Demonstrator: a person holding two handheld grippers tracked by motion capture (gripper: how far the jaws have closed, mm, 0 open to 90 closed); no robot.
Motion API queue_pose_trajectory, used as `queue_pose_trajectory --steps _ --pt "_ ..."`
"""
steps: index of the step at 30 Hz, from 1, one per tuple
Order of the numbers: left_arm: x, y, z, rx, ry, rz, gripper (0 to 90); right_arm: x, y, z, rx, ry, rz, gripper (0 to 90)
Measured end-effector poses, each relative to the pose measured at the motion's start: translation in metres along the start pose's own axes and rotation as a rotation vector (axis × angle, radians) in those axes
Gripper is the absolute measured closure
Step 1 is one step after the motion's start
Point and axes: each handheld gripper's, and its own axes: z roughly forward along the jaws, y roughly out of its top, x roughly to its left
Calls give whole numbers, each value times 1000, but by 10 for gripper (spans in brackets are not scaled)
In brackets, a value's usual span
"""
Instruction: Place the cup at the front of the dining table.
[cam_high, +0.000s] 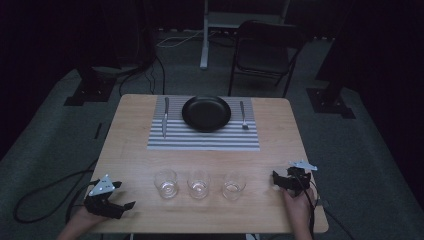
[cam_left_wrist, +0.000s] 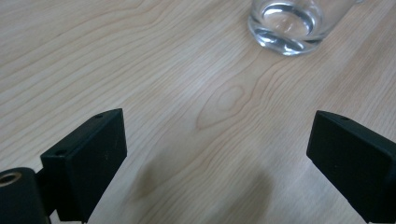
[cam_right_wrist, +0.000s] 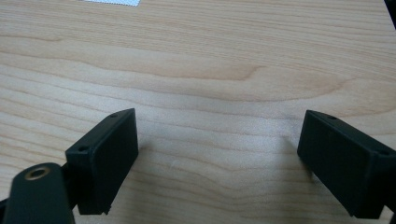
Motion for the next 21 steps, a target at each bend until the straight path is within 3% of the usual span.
queue_pose_trajectory --steps 12,21 --pt "-13 16 15 -22 -31 37 54 0 0 0 0 0 0 118" --pt "-24 27 32 -8 -69 74 54 0 0 0 0 0 0 118"
